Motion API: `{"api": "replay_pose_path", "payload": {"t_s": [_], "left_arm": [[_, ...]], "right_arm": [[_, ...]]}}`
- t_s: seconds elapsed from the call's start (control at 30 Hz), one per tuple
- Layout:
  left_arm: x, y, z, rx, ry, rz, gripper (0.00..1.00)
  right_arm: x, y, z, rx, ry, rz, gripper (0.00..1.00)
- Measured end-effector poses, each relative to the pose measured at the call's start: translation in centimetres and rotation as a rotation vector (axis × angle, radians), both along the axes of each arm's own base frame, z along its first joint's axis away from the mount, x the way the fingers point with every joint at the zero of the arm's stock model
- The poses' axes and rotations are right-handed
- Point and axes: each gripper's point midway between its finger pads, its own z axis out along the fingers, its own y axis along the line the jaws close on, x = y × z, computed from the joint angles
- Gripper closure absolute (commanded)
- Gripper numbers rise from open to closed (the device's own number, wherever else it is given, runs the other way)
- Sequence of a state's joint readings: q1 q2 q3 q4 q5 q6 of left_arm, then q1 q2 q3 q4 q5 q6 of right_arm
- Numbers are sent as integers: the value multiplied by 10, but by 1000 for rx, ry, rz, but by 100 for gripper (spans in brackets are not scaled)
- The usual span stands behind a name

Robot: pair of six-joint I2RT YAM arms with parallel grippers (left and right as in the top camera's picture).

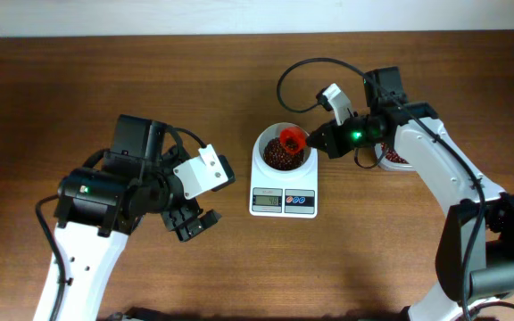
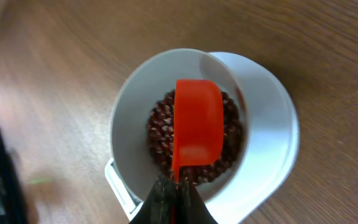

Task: Scoop and weigh 50g on scale

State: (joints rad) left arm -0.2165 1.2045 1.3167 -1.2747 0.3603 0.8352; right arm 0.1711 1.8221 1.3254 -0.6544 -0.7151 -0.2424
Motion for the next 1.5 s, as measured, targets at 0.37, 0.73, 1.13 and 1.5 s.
{"api": "replay_pose_path", "payload": {"t_s": [0.37, 0.73, 1.13, 1.5], "left_arm": [[0, 0, 0, 1, -1, -2, 1], [0, 0, 0, 1, -1, -2, 1], [0, 0, 0, 1, -1, -2, 1], [0, 0, 0, 1, -2, -2, 1]], "right_arm": [[-7, 0, 14, 2, -16, 10, 96], [-9, 9, 22, 52, -35, 47, 96], [-6, 19, 28, 19, -72, 66, 96], [-6, 18, 29, 17, -51, 48, 96]]}}
